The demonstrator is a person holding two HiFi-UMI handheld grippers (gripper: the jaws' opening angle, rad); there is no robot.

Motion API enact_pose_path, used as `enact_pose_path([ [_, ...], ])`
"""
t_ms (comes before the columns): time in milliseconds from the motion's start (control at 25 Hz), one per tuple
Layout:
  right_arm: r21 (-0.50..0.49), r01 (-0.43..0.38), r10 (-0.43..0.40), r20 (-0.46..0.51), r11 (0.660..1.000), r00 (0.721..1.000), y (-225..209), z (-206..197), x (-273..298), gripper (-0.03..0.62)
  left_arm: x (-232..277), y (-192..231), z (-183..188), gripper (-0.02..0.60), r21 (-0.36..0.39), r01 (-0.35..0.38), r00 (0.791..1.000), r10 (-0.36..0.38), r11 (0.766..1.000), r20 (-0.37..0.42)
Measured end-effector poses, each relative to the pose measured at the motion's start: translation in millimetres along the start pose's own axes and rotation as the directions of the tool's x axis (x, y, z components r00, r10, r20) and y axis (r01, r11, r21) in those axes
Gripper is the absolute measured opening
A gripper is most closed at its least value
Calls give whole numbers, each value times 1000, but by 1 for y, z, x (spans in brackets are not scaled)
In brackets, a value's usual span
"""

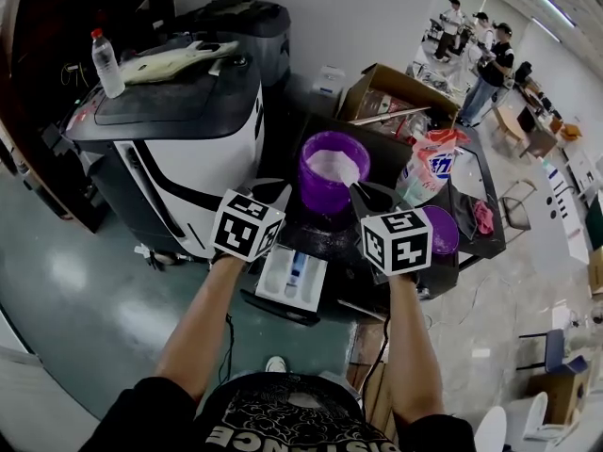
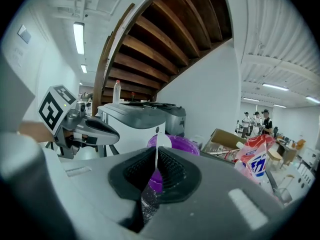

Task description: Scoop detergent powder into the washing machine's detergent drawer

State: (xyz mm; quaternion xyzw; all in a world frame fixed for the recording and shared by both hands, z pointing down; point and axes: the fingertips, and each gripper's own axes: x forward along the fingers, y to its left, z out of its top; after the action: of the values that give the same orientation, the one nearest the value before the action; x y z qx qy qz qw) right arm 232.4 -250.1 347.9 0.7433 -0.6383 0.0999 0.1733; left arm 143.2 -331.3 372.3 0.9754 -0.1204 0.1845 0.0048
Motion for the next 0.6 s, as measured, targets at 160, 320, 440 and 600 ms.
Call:
enact_pose_path([
  [160, -26, -32, 31, -18, 999, 999, -13, 11, 8, 38, 5, 1, 3, 0, -3, 2, 1000, -2, 1000, 5],
  [320, -63, -101, 97, -52, 993, 994, -19, 16, 21, 38, 9, 4, 4, 0, -6, -15, 1000, 15, 1000, 7],
  [440, -124, -139, 130, -85, 982, 988, -25, 18, 32, 38, 14, 6, 6, 0, -3, -37, 999, 37, 999, 8],
  [600, -206, -203, 177, -136, 957, 975, -32, 17, 48, 38, 25, 8, 5, 2, -20, -79, 997, 78, 997, -4],
])
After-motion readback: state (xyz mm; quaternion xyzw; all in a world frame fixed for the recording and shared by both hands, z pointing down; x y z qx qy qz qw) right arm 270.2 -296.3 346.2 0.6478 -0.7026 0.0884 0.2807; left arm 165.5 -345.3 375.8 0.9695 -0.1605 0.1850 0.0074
